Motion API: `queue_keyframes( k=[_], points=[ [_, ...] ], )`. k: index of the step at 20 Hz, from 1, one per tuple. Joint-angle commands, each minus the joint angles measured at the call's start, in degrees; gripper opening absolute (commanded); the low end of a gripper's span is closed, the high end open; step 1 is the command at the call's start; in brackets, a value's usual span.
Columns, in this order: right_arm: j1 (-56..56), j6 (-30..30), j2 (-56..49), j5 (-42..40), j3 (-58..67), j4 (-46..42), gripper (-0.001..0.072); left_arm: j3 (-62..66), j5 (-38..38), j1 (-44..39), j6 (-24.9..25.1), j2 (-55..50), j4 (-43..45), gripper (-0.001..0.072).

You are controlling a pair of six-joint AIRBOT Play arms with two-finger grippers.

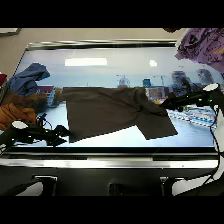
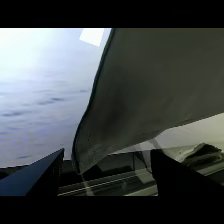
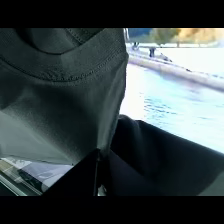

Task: Fold the clothes and pants, and hang the long-sleeved shirts on hangers.

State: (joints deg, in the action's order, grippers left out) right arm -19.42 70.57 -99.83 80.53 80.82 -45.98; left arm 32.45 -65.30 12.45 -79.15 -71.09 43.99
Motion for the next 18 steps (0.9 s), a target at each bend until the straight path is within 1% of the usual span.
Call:
queue_keyframes(
  k=[1,2,3,4,5,6,9,12,14,18],
  points=[
    [0.0,0.4,0.1,1.0,0.0,0.1,0.0037,-0.5,0.0,-2.5,0.7,-2.3,-1.4,0.0606],
    [0.0,0.4,0.1,1.3,0.0,0.1,0.0037,-0.5,0.5,-3.1,0.7,-2.7,-1.8,0.0589],
    [0.0,0.4,0.1,1.4,0.0,0.1,0.0037,-0.5,1.2,-3.5,0.7,-3.1,-2.3,0.0547],
    [0.0,0.4,0.3,1.3,0.0,0.1,0.0037,-0.5,2.0,-3.6,0.7,-3.1,-2.5,0.0264],
    [0.0,0.4,0.6,1.1,0.0,0.1,0.0037,-0.4,2.7,-3.6,0.8,-3.1,-3.2,0.0073],
    [0.0,0.4,1.0,1.0,0.0,0.2,0.0036,-0.1,3.4,-3.6,0.8,-3.1,-3.8,0.0019],
    [0.0,0.3,3.3,0.0,0.0,2.8,0.0036,3.5,3.3,-3.6,1.4,-3.1,-4.2,0.0017],
    [0.0,-0.1,7.6,-4.9,1.3,8.8,0.0036,14.2,3.2,-3.6,0.5,-2.9,-3.3,0.0016],
    [0.0,2.3,10.3,-6.9,6.2,9.3,0.0035,26.4,2.7,-3.6,-3.0,-2.7,1.0,0.0016],
    [0.0,4.5,15.5,-7.9,24.9,8.9,0.0035,59.0,-3.6,-3.6,-12.3,-2.3,17.2,0.0016]
  ],
)
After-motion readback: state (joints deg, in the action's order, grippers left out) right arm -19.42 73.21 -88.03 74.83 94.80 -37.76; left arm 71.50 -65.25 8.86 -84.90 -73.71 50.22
